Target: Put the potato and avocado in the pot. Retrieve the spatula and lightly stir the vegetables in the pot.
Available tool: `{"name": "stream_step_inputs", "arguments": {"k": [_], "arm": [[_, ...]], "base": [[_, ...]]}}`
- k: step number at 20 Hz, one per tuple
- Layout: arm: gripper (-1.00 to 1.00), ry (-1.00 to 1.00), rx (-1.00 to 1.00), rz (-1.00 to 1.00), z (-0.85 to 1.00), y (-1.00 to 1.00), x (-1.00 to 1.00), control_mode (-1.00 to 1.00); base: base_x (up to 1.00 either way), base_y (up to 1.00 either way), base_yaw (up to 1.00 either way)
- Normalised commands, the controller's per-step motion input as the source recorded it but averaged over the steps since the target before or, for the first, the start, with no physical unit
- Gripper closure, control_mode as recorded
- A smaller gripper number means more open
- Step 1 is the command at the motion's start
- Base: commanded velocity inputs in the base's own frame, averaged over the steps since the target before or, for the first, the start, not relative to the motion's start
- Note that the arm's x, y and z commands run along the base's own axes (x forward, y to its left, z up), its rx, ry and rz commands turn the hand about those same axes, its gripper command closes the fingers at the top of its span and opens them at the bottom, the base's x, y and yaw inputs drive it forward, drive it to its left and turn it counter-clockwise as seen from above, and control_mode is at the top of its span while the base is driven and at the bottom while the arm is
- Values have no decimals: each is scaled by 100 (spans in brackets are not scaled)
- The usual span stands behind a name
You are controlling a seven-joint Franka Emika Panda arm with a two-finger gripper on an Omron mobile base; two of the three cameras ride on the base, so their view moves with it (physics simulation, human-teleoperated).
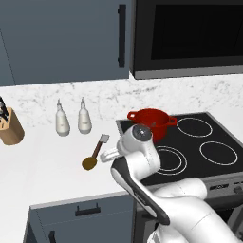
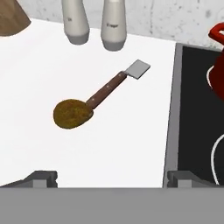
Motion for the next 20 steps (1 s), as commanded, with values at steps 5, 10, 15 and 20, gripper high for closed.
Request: {"name": "stream_step_inputs", "arguments": {"k": [5, 10, 15, 20], "arm": [[-100, 10, 4, -12, 0, 44, 0, -100], [-100, 10, 2, -2, 0, 39, 0, -100], [-100, 17, 10, 0, 0, 3, 14, -100], [-100, 12, 2, -1, -13, 13, 23, -100]], "base": [[0, 0, 0], [0, 0, 0], [0, 0, 0], [0, 0, 0]]}}
